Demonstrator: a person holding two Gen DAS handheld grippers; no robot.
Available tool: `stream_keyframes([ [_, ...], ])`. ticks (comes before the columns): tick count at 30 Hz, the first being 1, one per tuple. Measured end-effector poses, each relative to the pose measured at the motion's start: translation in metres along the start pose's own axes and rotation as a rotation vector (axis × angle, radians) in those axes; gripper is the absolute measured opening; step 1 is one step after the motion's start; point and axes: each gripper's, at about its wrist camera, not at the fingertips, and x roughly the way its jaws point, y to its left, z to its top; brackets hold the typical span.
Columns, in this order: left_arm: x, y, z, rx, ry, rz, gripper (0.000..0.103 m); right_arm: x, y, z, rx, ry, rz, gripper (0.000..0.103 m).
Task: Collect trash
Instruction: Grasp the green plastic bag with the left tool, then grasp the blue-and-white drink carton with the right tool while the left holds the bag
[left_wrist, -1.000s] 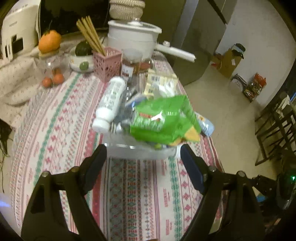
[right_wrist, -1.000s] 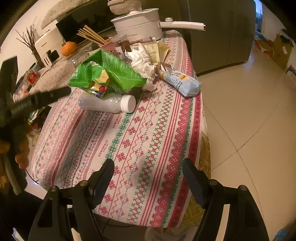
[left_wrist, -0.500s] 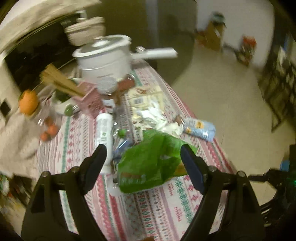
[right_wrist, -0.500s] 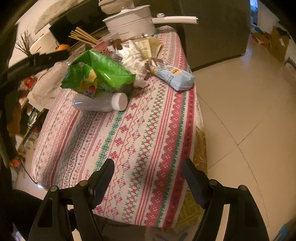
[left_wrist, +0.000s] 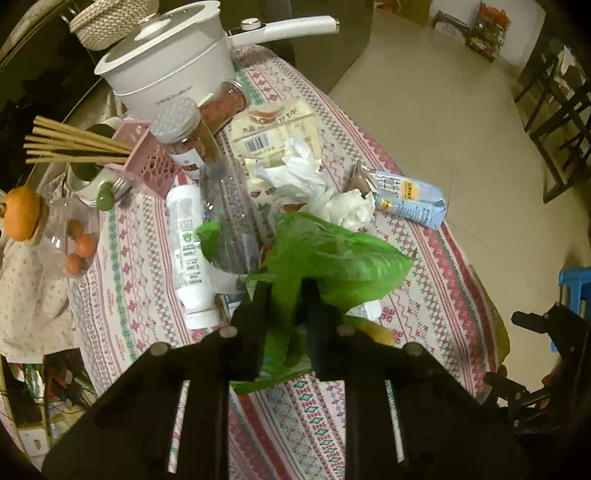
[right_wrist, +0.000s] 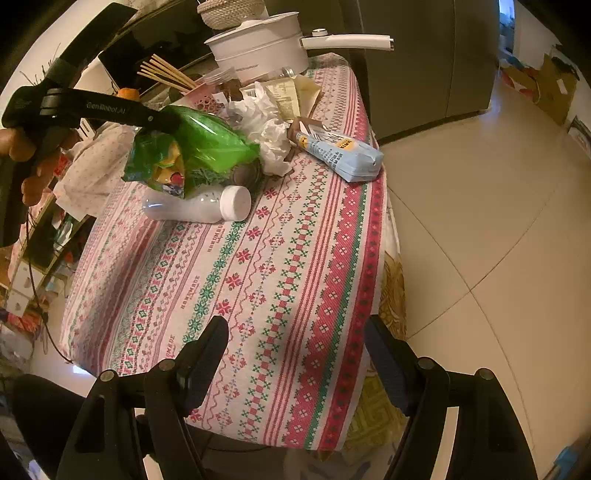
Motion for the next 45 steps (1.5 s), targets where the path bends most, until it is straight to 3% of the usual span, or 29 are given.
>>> stream_keyframes([
  [4, -0.011, -0.003, -0.014, -0.003, -0.051, -0.010, 0.012, -0.001, -0.002, 0.005, 0.001, -0.011, -0.029, 0.077],
  [8, -0.034, -0.004, -0.038, -0.023, -0.116, -0.092, 0.011, -0.002, -0.006, 0.018, -0.003, -0.027, -0.061, 0.077],
  [13, -0.058, -0.016, -0.090, -0.051, -0.180, -0.126, 0.011, -0.004, -0.007, 0.046, -0.016, -0.071, -0.087, 0.077],
  [16, -0.059, -0.015, -0.115, -0.093, -0.182, -0.130, 0.011, 0.003, -0.005, 0.068, -0.047, -0.095, -0.122, 0.077],
  [20, -0.055, -0.011, -0.135, -0.144, -0.203, -0.073, 0.011, 0.022, 0.002, 0.094, -0.103, -0.092, -0.171, 0.077],
  [35, -0.026, -0.013, -0.155, -0.191, -0.166, -0.096, 0.011, 0.109, 0.022, 0.149, -0.336, 0.001, -0.389, 0.075],
  [38, -0.026, -0.016, -0.156, -0.182, -0.167, -0.093, 0.011, 0.121, 0.022, 0.150, -0.353, 0.021, -0.404, 0.069],
  [42, -0.026, -0.017, -0.156, -0.183, -0.167, -0.091, 0.011, 0.135, 0.019, 0.153, -0.346, 0.042, -0.407, 0.050],
  [45, -0.027, -0.017, -0.156, -0.183, -0.168, -0.091, 0.011, 0.139, 0.019, 0.154, -0.360, 0.024, -0.440, 0.045],
])
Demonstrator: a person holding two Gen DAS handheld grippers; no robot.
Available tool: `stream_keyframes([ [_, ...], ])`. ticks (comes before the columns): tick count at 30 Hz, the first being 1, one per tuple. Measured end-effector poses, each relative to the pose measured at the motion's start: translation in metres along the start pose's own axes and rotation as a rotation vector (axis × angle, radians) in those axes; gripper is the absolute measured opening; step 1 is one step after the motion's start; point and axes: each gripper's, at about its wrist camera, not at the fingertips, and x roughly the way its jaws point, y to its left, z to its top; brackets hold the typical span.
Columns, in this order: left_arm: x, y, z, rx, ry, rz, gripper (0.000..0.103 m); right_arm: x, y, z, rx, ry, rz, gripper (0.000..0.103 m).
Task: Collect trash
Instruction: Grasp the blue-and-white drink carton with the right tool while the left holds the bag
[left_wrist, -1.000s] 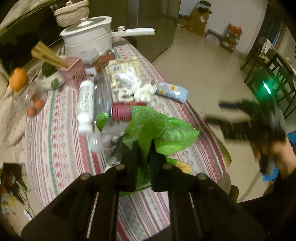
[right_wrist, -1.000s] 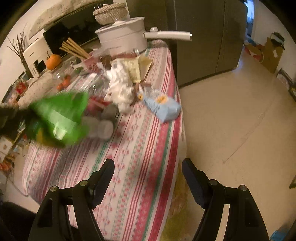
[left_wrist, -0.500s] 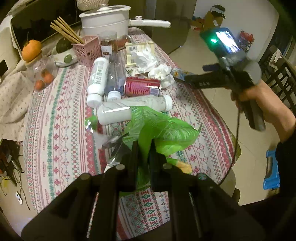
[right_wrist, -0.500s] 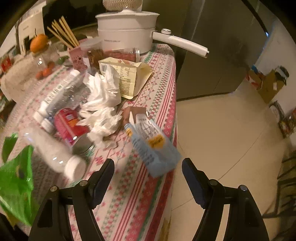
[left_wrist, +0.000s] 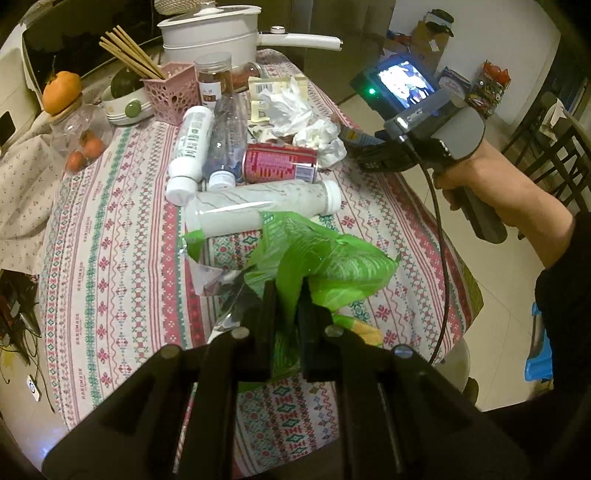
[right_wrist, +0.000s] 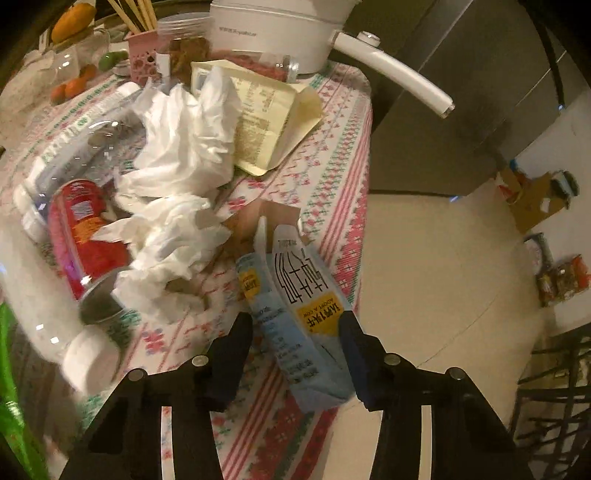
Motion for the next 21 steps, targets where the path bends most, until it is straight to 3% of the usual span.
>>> stream_keyframes([
  [2, 0.000, 0.001, 0.000, -0.003, -0.001, 0.003, 0.011, 0.000, 0.000, 0.001, 0.001, -0.014, -0.022, 0.036],
  [7, 0.000, 0.002, 0.001, -0.009, -0.007, 0.006, 0.011, -0.001, 0.007, 0.001, -0.057, -0.031, -0.086, 0.024],
  [21, -0.025, 0.005, -0.008, -0.048, -0.087, 0.029, 0.011, -0.081, 0.016, -0.030, -0.080, -0.107, -0.016, 0.021],
])
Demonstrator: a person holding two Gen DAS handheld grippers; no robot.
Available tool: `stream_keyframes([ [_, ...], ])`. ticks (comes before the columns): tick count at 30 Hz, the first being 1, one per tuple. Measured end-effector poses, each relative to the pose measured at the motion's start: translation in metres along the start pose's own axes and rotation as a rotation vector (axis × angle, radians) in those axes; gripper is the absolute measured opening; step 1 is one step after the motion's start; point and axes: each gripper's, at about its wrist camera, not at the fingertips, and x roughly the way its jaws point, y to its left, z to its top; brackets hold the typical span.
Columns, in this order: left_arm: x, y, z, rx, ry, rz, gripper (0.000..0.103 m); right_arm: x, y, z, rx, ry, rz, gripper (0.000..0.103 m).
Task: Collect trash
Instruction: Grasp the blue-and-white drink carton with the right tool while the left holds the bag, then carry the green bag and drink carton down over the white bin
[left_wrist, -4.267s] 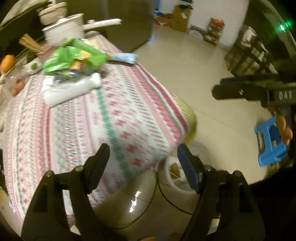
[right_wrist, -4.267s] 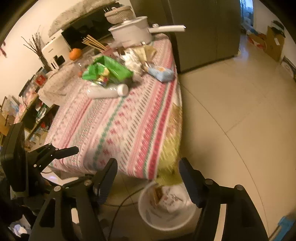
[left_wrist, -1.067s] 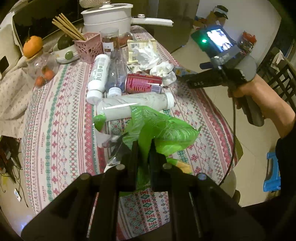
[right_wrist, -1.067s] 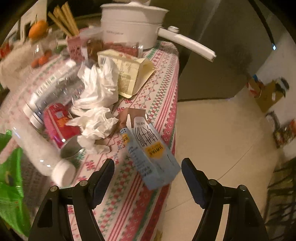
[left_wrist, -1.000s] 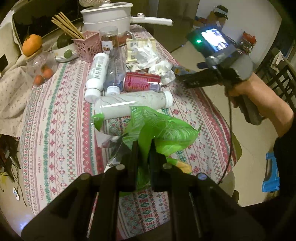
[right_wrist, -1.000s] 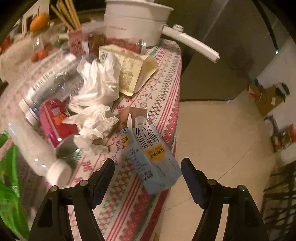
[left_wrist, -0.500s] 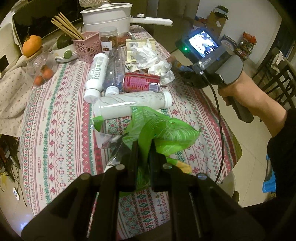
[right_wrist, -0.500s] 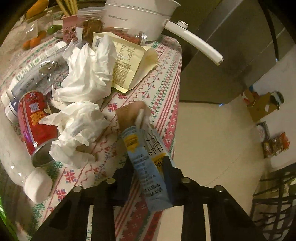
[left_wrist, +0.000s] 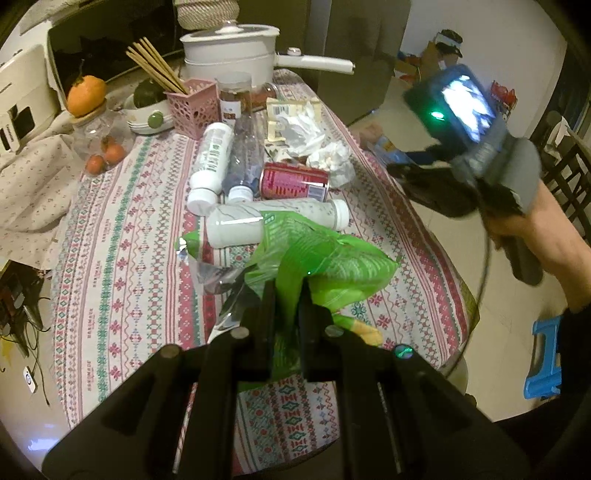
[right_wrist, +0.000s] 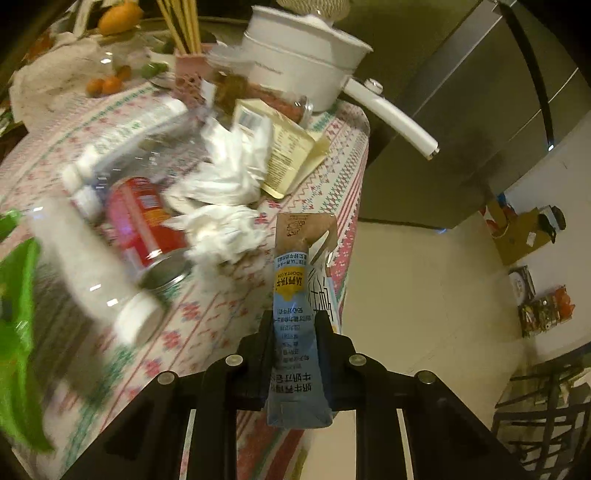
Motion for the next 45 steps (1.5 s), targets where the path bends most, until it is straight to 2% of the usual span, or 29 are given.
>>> stream_keyframes([
  [12, -0.030, -0.008, -0.030, -0.003, -0.072, 0.013, 0.011, -0.114, 0.031, -0.055, 0.024, -0.095, 0.112, 0.021],
  [21, -0.045, -0.016, -0.061, 0.026, -0.119, 0.044, 0.011, -0.159, 0.044, -0.102, 0.087, -0.108, 0.203, 0.021],
  [27, -0.043, -0.022, -0.081, 0.019, -0.106, 0.034, 0.011, -0.169, 0.053, -0.128, 0.123, -0.124, 0.280, 0.021],
  [35, -0.037, -0.035, -0.102, 0.022, -0.083, 0.017, 0.011, -0.168, 0.058, -0.154, 0.126, -0.061, 0.358, 0.021],
  [45, -0.039, -0.059, -0.128, 0.017, -0.104, 0.022, 0.011, -0.172, 0.065, -0.196, 0.093, 0.026, 0.397, 0.021],
])
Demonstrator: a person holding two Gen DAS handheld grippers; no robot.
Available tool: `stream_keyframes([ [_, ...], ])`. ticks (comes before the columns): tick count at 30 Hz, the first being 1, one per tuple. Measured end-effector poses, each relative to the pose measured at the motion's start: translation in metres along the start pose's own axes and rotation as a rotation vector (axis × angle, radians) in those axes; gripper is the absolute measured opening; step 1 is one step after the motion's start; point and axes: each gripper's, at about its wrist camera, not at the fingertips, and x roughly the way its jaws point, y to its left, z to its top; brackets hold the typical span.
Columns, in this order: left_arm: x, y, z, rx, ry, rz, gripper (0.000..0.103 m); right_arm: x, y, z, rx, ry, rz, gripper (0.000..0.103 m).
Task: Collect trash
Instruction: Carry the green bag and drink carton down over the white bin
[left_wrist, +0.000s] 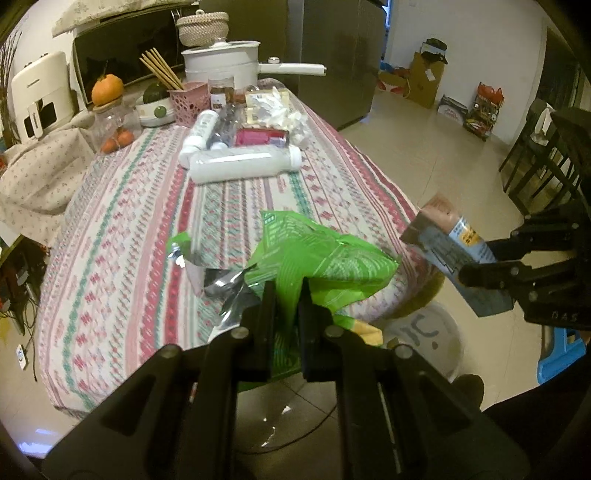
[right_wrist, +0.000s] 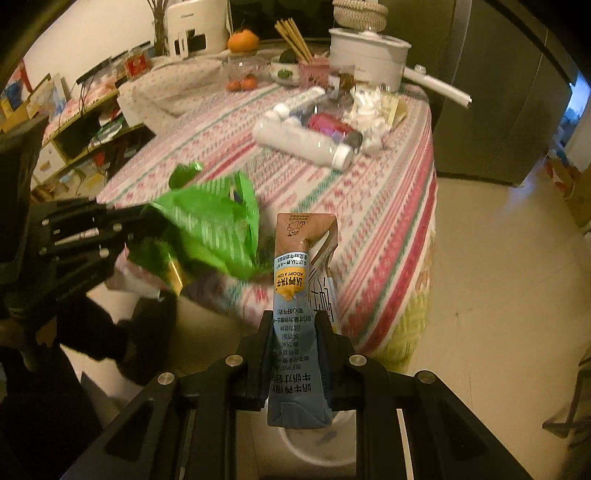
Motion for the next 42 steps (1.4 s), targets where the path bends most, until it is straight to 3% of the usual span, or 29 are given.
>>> stream_keyframes([
  [4, 0.007, -0.017, -0.022, -0.013, 0.043, -0.034, 0.011, 0.006, -0.005, -0.020, 0.018, 0.057, 0.005, 0.021],
  [11, 0.005, -0.056, -0.055, 0.050, 0.029, -0.035, 0.011, 0.015, -0.014, -0.055, 0.027, 0.147, -0.001, 0.021],
  [18, 0.019, -0.090, -0.077, 0.113, 0.104, -0.090, 0.011, 0.033, -0.027, -0.091, 0.070, 0.262, 0.021, 0.021],
  [25, 0.033, -0.127, -0.101, 0.171, 0.186, -0.194, 0.011, 0.059, -0.050, -0.130, 0.145, 0.398, 0.007, 0.021],
  [29, 0.055, -0.148, -0.113, 0.227, 0.245, -0.190, 0.011, 0.069, -0.065, -0.145, 0.194, 0.448, 0.021, 0.021],
  [33, 0.081, -0.159, -0.116, 0.234, 0.304, -0.187, 0.011, 0.078, -0.078, -0.152, 0.237, 0.484, 0.023, 0.021],
  [42, 0.100, -0.175, -0.094, 0.209, 0.297, -0.170, 0.012, 0.096, -0.098, -0.134, 0.300, 0.498, 0.043, 0.021],
])
